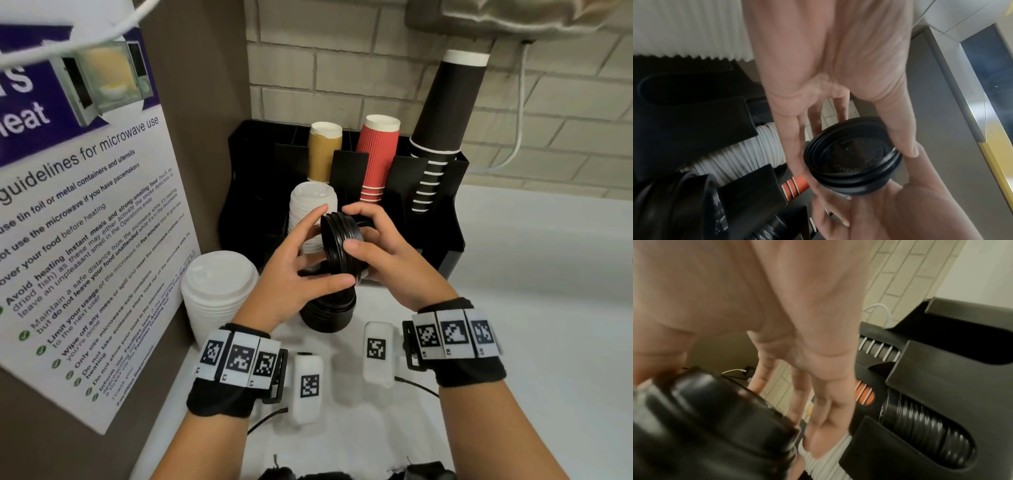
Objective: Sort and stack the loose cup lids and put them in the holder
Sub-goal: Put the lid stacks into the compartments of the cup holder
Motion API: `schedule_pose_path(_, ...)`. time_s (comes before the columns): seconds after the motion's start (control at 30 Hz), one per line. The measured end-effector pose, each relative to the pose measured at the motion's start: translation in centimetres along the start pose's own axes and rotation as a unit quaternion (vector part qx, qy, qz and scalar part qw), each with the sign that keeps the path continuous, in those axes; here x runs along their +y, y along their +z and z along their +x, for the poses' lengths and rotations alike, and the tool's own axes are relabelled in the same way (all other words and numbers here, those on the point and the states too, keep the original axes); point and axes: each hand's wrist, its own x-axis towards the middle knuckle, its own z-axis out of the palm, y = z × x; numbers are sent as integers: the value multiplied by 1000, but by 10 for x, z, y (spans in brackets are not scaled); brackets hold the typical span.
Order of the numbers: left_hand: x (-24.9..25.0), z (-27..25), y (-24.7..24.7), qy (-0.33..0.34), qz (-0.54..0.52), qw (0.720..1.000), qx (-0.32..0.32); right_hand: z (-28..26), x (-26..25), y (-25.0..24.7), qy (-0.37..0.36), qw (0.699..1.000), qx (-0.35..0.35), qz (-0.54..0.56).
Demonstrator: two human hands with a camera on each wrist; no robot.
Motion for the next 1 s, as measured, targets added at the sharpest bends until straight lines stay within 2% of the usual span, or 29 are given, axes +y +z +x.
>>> schedule_pose_path(0.57,1,1,2,-20,3,1000,-3,1,3,-1,-23,999,27,-20)
schedule_pose_path(0.63,3,2,2,-24,4,999,33,8,1,-6,-38,996,74,-18)
schedule_pose_path(0.77,8,4,-3,-18,33,991,130,33,-5,-37,-65,969,235,-33)
schedule_pose_path(0.83,9,4,-5,-11,36,988,151,46,-6,-54,-58,964,235,-110)
schedule_pose_path(0.9,9,6,-7,-5,42,986,159,57,-3,-66,-20,948,189,-256)
schedule_pose_path(1.0,8,6,-6,-4,46,986,158,68,0,-72,59,872,102,-475)
